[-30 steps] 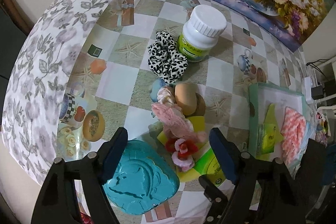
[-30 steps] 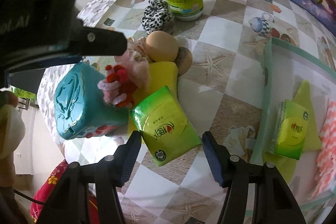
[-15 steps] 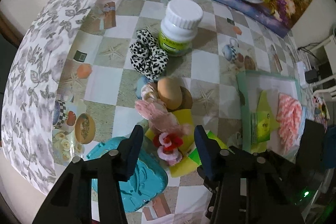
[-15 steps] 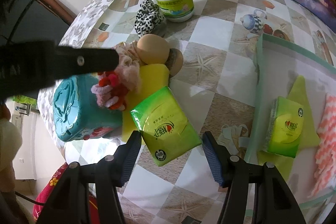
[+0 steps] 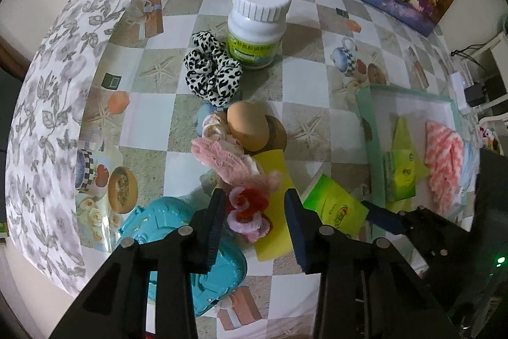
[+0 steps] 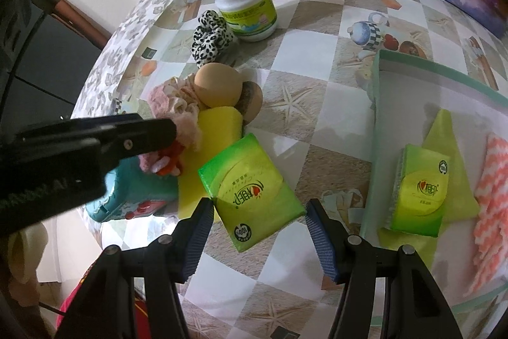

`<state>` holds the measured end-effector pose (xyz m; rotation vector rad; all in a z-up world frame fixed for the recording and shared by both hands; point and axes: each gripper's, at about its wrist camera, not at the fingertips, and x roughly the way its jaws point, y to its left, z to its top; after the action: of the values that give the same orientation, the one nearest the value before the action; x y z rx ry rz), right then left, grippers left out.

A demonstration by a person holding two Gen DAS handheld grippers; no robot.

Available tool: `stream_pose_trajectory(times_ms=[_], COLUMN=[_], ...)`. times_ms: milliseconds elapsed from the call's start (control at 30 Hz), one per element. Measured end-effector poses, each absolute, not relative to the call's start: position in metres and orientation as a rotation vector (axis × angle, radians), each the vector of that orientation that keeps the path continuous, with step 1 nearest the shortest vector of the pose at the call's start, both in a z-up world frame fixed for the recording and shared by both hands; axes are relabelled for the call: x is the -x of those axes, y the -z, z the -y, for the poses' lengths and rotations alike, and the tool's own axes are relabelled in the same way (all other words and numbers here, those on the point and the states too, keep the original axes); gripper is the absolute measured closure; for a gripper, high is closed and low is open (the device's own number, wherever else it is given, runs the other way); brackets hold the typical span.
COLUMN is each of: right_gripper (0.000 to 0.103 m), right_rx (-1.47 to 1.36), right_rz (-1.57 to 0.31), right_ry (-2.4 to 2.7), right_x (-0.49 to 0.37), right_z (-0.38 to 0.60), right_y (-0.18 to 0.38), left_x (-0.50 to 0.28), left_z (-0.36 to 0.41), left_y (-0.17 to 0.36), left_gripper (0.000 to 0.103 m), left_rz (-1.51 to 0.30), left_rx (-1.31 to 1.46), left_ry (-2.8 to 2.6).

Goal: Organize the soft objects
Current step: 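Grasp the second green tissue pack with the right gripper, then carry tissue pack with right gripper into tray while left carries red bow there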

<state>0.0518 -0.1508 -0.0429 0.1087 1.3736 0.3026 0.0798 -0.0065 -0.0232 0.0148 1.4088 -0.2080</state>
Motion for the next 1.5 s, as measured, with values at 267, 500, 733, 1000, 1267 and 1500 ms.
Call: stream_pose_trajectory(times_ms=[267,500,733,1000,1267,1500], right_gripper=[0.04,0.04,0.04,0.041,0.041,0.042], right_rx=[-0.117,-0.118,-0.123,-0.136,-0.124,-0.122], right_rz=[-1.37,-1.371,-1.365,-1.337,-1.318,-1.282], right_ry=[-0.299,-0.3,-0.299,-0.307,-0.303,-0.309], right_x=[-0.051,-0.051,-0.051,-0.05,-0.049,-0.047], right_z=[0.149,0.149,0.15,0.15,0.149,0.148], right_y=[0.042,0.043,0.041,0.03,0.021,0.008], left_x=[-0.076,-0.077,-0.077,-0.076,-0.072,-0.07], left_z=[0.011,0.01,0.004,0.0,-0.005,-0.008], left_y=[0.029,0.027,0.018,-0.001,-0.023,-0.037], left_gripper=[0.083,0.083,0.083,0.083,0.083,0.083], left_rz=[-1.412,-1.403,-1.379,-1.321,-1.256,-1.215], left_rx=[-0.039,-0.034,-0.028,-0.016,0.0,0.013], left_ry=[0.213,0.21,0.192,0.174,0.154,0.149])
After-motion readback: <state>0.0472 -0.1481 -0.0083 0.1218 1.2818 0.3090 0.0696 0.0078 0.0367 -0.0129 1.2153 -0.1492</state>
